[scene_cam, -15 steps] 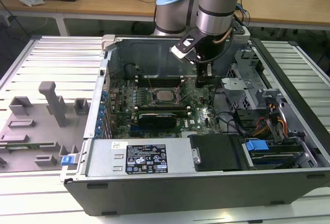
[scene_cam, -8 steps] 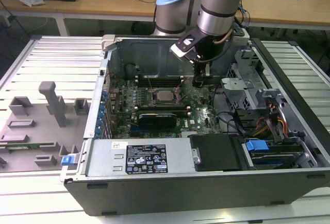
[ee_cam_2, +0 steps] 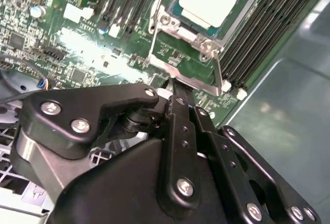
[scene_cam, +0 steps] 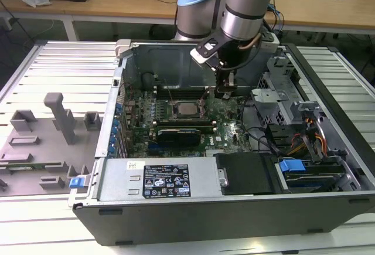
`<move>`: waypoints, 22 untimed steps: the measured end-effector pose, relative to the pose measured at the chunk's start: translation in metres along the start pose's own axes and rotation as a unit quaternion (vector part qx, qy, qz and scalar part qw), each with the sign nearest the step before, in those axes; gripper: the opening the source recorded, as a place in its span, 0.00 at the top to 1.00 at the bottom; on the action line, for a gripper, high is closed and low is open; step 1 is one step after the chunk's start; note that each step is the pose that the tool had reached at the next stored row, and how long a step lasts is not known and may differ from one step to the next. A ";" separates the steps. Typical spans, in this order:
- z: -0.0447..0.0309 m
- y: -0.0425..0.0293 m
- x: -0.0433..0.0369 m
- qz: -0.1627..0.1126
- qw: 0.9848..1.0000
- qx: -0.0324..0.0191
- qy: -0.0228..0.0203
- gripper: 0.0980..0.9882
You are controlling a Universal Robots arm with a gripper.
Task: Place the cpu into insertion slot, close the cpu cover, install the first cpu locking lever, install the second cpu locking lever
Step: 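Close the cpu cover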
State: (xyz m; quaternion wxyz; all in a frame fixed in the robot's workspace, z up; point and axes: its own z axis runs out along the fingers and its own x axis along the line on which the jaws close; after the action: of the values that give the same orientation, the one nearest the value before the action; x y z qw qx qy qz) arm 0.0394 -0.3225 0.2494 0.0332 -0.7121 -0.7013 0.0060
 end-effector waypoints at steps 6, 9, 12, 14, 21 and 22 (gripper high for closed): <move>0.0015 -0.0224 0.0055 0.000 1.000 -0.010 0.000 0.99; 0.0026 -0.0401 0.0089 -0.001 1.000 -0.017 0.000 0.99; 0.0038 -0.0511 0.0089 -0.001 1.000 -0.027 0.000 0.99; 0.0057 -0.0591 0.0087 -0.001 1.000 -0.030 0.000 0.99; 0.0213 -0.0718 0.0068 -0.001 1.000 -0.031 0.000 0.99; 0.0224 -0.0722 0.0068 -0.001 1.000 -0.031 0.000 0.99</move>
State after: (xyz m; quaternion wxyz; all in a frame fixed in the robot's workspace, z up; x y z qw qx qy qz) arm -0.0338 -0.3138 0.2313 0.0117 -0.7120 -0.7019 -0.0159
